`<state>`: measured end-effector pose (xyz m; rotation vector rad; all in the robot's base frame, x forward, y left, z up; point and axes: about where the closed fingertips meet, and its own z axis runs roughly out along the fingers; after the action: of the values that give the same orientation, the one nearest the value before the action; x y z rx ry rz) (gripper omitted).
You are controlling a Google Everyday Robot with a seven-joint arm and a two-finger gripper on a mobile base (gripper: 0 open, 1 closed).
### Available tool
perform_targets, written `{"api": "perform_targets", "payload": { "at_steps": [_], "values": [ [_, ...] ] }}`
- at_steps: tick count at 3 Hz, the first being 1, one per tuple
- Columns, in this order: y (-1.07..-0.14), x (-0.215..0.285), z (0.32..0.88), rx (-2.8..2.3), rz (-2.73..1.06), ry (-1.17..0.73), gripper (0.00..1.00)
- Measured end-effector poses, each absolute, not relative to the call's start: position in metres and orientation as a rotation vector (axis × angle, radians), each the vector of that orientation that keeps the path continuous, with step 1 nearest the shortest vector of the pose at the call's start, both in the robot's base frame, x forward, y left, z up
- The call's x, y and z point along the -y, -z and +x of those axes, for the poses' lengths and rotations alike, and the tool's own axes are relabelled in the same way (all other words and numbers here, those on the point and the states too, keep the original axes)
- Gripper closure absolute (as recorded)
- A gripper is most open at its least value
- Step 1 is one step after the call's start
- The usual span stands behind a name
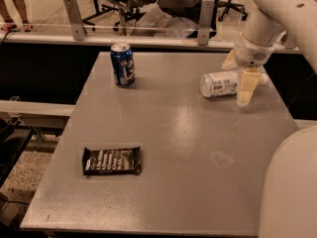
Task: Place blue plastic bottle upright
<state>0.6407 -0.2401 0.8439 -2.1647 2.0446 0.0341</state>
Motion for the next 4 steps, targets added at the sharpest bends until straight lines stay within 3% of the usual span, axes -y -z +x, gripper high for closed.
{"api": "perform_targets", "payload": {
  "at_steps": [2,3,4],
  "values": [
    [-0.849,0.240,0.650,-1.954,-2.273,0.047,0.64],
    [-0.879,0.234,0.649,-1.755,-2.370,0.241,0.95],
    [-0.913,0.223,0.637,-1.491,-2.452,0.492,1.00]
  ]
}}
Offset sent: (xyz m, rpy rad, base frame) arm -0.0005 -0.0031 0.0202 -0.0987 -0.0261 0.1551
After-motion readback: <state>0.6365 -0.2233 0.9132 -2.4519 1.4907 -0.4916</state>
